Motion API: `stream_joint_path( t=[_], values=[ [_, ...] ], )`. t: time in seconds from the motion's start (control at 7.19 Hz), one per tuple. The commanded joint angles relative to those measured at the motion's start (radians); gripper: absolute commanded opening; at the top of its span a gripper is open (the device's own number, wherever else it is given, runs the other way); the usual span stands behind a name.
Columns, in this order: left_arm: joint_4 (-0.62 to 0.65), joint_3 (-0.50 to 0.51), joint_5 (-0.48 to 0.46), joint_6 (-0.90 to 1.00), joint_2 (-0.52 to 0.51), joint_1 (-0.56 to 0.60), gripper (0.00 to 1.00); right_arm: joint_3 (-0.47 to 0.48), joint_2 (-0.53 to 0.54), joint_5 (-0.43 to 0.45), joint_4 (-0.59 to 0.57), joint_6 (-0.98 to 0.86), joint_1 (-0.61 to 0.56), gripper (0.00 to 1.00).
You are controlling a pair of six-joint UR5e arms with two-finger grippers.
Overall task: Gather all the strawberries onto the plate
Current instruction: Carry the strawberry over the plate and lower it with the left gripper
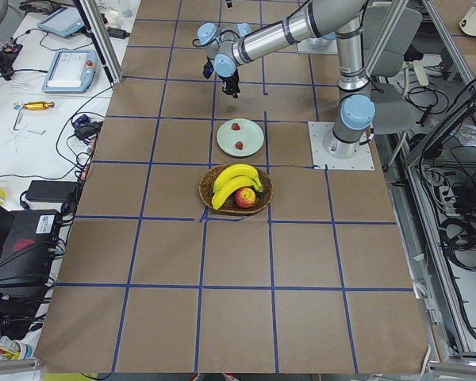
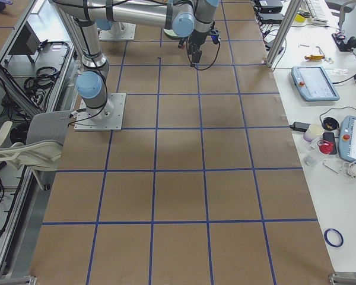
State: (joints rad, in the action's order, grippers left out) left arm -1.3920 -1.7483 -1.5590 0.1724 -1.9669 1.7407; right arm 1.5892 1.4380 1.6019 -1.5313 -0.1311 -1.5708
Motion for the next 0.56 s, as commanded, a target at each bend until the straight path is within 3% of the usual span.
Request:
stream_joint_path(
  t=[0.0,0.42],
  values=[
    [-0.083,-0.005,-0.138,0.155,0.046,-0.125,0.0,0.0,0.001,0.0,-0.003,0.001,0.0,1.0],
    [-0.093,-0.017,-0.218,0.303,0.037,-0.222,0.0,0.0,0.001,-0.002,0.013,0.001,0.003,1.0]
  ],
)
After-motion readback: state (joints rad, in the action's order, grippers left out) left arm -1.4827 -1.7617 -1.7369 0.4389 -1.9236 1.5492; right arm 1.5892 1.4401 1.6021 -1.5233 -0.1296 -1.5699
